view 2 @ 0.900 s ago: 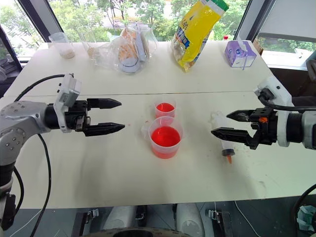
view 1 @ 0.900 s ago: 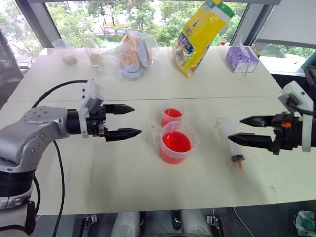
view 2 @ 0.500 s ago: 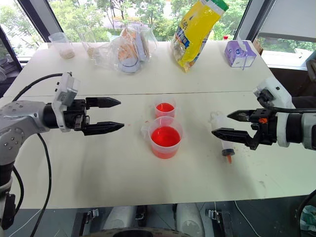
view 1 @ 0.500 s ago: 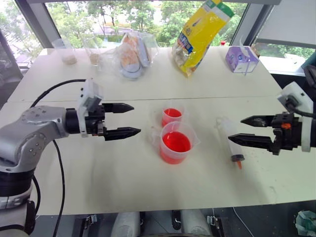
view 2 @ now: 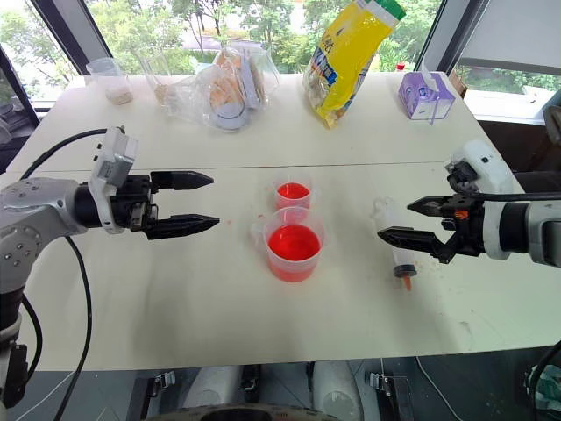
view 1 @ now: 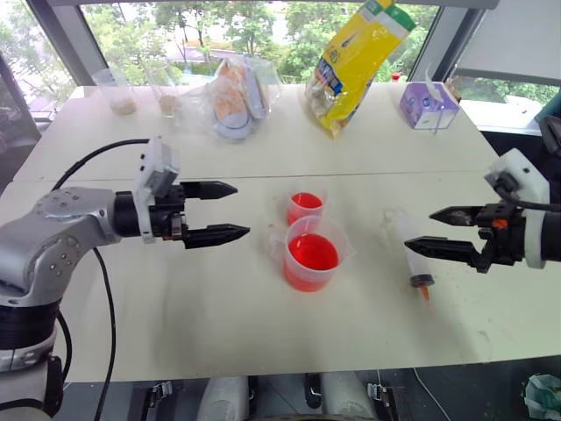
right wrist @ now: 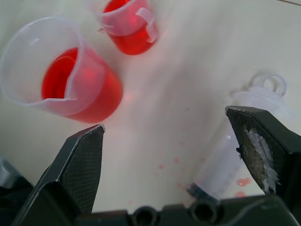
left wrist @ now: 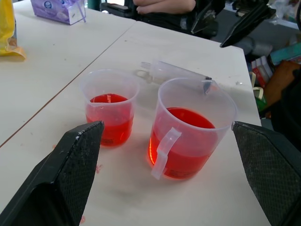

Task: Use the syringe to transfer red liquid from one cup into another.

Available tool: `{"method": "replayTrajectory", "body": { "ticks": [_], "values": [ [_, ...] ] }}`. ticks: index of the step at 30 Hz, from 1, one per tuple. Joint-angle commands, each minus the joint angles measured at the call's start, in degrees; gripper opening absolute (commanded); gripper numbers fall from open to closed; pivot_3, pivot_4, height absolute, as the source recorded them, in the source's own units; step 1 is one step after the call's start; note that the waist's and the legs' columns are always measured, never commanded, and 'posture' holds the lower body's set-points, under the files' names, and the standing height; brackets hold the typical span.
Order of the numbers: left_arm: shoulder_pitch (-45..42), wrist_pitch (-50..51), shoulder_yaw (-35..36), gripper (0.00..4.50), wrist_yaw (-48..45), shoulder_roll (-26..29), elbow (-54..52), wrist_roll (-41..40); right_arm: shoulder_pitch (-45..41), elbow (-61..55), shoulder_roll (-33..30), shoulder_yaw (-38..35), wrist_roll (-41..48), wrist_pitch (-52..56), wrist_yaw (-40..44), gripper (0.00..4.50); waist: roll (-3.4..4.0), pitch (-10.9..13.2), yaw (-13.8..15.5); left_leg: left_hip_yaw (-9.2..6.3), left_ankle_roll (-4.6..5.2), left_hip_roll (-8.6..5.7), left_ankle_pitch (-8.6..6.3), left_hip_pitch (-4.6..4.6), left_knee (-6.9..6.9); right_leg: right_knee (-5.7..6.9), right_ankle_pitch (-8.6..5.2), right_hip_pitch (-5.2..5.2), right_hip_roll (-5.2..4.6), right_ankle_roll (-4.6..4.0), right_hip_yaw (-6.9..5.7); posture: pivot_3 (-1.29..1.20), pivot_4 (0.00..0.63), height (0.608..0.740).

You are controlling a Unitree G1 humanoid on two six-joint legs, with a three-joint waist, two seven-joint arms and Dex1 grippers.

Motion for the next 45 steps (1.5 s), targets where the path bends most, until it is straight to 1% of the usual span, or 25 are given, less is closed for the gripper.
{"method": "replayTrajectory", "body": {
  "ticks": [1,4,6,11,16,25,28,32,33,35,37,38,41,44,45],
  "values": [
    [-0.73,-0.35,0.72,4.50,0.40,-0.23,-1.38,-0.73,-2.79,3.21,0.10,2.70,-2.78,-0.15,-3.86,4.49,0.00,0.00,-0.03,0.00,0.00,0.00,0.00,0.00,0.00,0.00,0.00,0.00,0.00,0.00,0.00,0.00,0.150,0.740],
    [-0.67,-0.38,0.60,4.50,0.69,-0.56,-1.60,-0.62,-4.92,6.51,0.77,7.23,-5.49,-0.20,-6.90,4.49,0.00,0.00,-0.04,0.00,0.00,0.00,0.00,0.00,0.00,0.00,-0.01,-0.01,0.01,-0.02,0.00,0.00,0.150,0.740],
    [-0.56,-0.39,0.58,4.50,1.04,-0.85,-1.85,-0.67,-7.31,9.51,2.48,10.14,-6.90,0.28,-8.49,4.49,0.00,0.00,-0.09,0.01,0.00,0.00,0.00,-0.01,0.00,0.00,-0.01,-0.02,0.01,-0.01,0.01,0.00,0.150,0.740],
    [0.19,-0.44,0.64,4.50,2.47,-1.79,-3.04,-0.81,-10.16,17.13,6.14,17.64,-11.95,-1.43,-11.14,4.49,0.00,0.00,-0.10,0.01,0.00,0.00,0.00,-0.02,0.00,0.00,0.00,-0.03,0.02,-0.01,0.01,0.00,0.150,0.740],
    [1.82,-0.15,1.44,4.50,4.27,-2.39,-4.97,-1.33,-11.07,23.26,8.19,24.92,-16.80,-5.89,-10.45,4.49,0.00,0.00,-0.02,0.01,0.00,-0.01,0.00,-0.05,0.00,0.00,0.02,-0.04,0.02,0.04,0.01,0.00,0.150,0.740],
    [3.64,-0.20,1.97,4.50,6.66,-2.29,-6.91,-2.28,-13.34,30.91,10.75,31.91,-22.83,-11.85,-7.05,4.49,0.00,0.00,-0.22,0.02,0.00,-0.01,0.00,-0.03,0.00,0.01,0.08,-0.03,0.04,0.14,0.01,0.00,0.150,0.740],
    [4.05,-0.28,2.08,4.50,7.09,-2.27,-7.27,-2.44,-13.76,31.98,10.88,33.56,-24.30,-12.96,-5.71,3.65,-0.01,-0.01,-0.28,0.02,0.00,-0.01,0.00,-0.01,0.00,0.01,0.08,-0.02,0.03,0.14,0.01,0.00,0.150,0.740],
    [4.27,-0.52,2.15,4.50,7.39,-2.20,-7.33,-2.48,-13.49,31.63,10.62,35.14,-26.53,-14.46,-4.19,1.61,-0.02,-0.01,-0.42,0.01,0.00,0.00,0.00,0.00,0.00,0.01,0.09,-0.02,0.05,0.15,0.00,0.00,0.150,0.740],
    [4.23,-0.62,2.13,4.50,7.38,-2.19,-7.21,-2.44,-13.37,31.19,10.79,35.07,-26.69,-14.32,-4.00,1.40,-0.02,-0.01,-0.45,0.01,0.00,0.01,0.00,0.00,0.00,0.02,0.11,-0.01,0.06,0.18,0.00,0.00,0.150,0.740],
    [3.83,-0.96,1.81,4.50,7.16,-2.26,-6.69,-2.12,-13.03,29.73,11.18,34.32,-26.90,-13.82,-4.13,1.39,-0.02,-0.01,-0.46,0.01,0.00,0.01,0.00,0.00,0.00,0.02,0.11,-0.01,0.06,0.19,0.00,0.00,0.150,0.740],
    [2.66,-1.61,0.89,4.50,6.46,-2.39,-5.68,-1.38,-12.74,27.75,11.77,30.66,-26.50,-12.62,-5.55,1.39,-0.02,-0.01,-0.41,0.01,0.00,0.01,0.00,0.00,0.00,0.02,0.11,-0.01,0.06,0.19,0.00,0.00,0.150,0.740],
    [2.10,-1.86,0.52,4.50,6.14,-2.45,-5.19,-1.08,-12.79,26.87,12.50,28.04,-25.92,-12.09,-6.19,1.39,-0.02,-0.01,-0.38,0.01,0.00,0.01,0.00,0.00,0.00,0.02,0.11,-0.01,0.06,0.19,0.00,0.00,0.150,0.740],
    [0.00,-2.74,-0.57,4.50,4.72,-2.52,-3.28,-0.02,-13.29,22.04,16.45,16.90,-21.72,-11.94,-6.93,1.39,0.00,0.00,-0.34,0.02,0.00,0.00,0.00,-0.02,0.00,0.03,0.13,-0.04,0.05,0.22,0.01,0.00,0.150,0.740],
    [-4.10,-3.77,-1.42,4.50,3.68,-3.95,0.27,0.75,-14.08,15.64,20.63,6.77,-16.68,-14.56,-7.22,1.39,0.01,0.00,-0.05,0.01,0.00,0.00,0.01,-0.02,0.00,0.04,0.14,-0.04,0.06,0.24,-0.01,0.00,0.150,0.740],
    [-5.39,-4.06,-1.65,4.50,3.19,-4.34,1.48,0.89,-14.31,13.71,21.82,4.40,-15.16,-15.34,-7.32,1.39,0.01,0.00,0.08,0.01,0.00,0.00,0.00,-0.02,0.00,0.04,0.14,-0.04,0.06,0.24,-0.01,0.00,0.150,0.740]
  ]
}}
